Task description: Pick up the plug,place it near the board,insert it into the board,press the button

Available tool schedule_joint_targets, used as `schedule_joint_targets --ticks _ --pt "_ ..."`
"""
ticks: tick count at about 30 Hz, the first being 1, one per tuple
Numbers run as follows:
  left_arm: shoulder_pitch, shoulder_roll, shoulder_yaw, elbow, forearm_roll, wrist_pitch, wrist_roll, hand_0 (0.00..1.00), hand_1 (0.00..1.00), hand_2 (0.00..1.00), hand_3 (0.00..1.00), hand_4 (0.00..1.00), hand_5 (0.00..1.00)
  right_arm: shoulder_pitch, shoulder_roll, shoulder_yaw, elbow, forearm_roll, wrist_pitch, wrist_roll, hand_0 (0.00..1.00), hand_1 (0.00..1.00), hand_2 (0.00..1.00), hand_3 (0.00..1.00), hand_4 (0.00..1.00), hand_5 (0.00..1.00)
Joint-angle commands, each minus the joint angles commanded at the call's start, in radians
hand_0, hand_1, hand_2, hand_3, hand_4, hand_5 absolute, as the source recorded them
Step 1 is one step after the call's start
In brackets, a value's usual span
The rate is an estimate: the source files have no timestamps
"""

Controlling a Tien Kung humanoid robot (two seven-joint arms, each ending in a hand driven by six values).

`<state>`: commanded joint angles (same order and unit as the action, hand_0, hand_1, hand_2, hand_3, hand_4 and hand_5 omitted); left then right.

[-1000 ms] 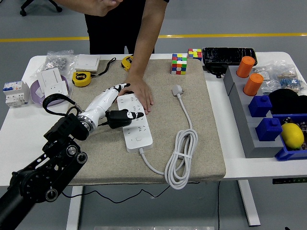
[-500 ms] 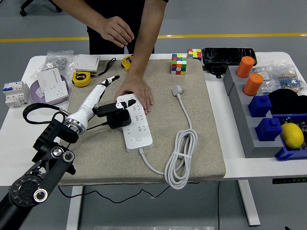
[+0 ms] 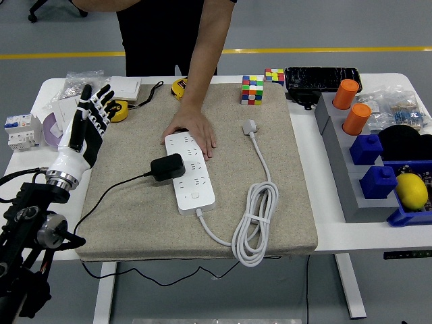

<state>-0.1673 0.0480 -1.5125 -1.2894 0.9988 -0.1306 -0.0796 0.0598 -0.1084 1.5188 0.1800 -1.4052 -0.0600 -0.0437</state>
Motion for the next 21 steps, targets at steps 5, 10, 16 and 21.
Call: schedule_joint_targets --ticks 5,10,16,21 --pt "0.014 -0.003 -0.054 0.022 -0.208 -0.041 0.015 0.998 0.998 0.954 0.929 0.998 0.998 -0.002 0.001 0.002 0.0 -0.003 0.0 -0.001 0.953 0.893 0.847 0.869 0.998 0.947" --pt "0.027 0.0 -0.077 0.039 -0.411 -0.051 0.028 0.998 0.998 0.951 0.93 0.998 0.998 -0.003 0.001 0.002 0.0 -0.003 0.0 -0.001 0.953 0.894 0.847 0.869 0.998 0.949" --pt "0.034 -0.005 -0.091 0.041 -0.422 -0.054 0.036 0.998 0.998 0.949 0.929 0.998 0.998 -0.001 0.001 0.0 0.0 0.003 0.0 0.0 0.953 0.894 0.846 0.869 0.998 0.949" --pt "0.032 -0.006 -0.105 0.044 -0.421 -0.057 0.04 0.998 0.998 0.949 0.929 0.998 0.998 -0.002 0.001 0.005 0.0 0.001 -0.001 -0.001 0.953 0.894 0.846 0.869 0.998 0.949"
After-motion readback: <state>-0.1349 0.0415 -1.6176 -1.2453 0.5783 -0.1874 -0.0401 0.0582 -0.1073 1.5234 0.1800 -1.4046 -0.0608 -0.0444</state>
